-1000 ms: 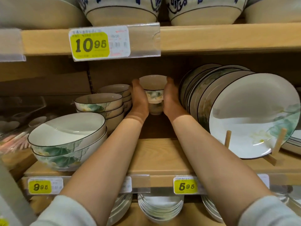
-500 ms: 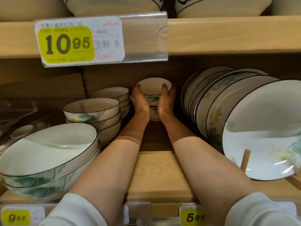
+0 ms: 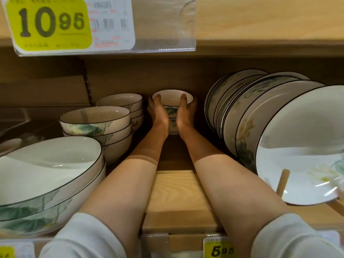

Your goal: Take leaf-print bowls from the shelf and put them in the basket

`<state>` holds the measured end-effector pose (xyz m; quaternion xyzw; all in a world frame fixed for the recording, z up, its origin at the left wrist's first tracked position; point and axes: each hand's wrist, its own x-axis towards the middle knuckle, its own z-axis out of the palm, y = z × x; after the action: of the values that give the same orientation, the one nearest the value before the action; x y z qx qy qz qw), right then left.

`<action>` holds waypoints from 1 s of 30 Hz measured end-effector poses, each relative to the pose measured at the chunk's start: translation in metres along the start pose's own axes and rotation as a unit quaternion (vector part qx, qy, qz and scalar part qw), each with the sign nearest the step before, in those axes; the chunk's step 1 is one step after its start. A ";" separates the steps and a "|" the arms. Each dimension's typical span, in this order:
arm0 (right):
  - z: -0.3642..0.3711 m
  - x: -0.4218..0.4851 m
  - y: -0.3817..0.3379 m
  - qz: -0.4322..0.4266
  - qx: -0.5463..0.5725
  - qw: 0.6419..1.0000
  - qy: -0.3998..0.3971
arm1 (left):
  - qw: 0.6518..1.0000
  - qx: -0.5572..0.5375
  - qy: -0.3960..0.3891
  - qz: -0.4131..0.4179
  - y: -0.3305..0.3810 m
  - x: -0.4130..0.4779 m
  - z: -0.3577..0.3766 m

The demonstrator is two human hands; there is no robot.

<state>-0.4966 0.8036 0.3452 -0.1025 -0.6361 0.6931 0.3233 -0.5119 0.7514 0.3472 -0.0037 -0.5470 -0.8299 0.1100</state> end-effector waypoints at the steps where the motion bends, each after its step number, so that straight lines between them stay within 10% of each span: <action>1: 0.000 0.000 0.000 0.002 -0.005 1.000 0.004 | 1.000 0.001 0.011 0.003 0.001 0.000 0.002; 30: -0.007 0.008 0.009 0.056 -0.014 0.998 -0.015 | 0.996 0.085 0.023 -0.034 -0.009 0.001 0.001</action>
<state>-0.5020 0.8138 0.3376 -0.1324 -0.6434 0.7029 0.2729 -0.5142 0.7552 0.3395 0.0435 -0.6125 -0.7837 0.0940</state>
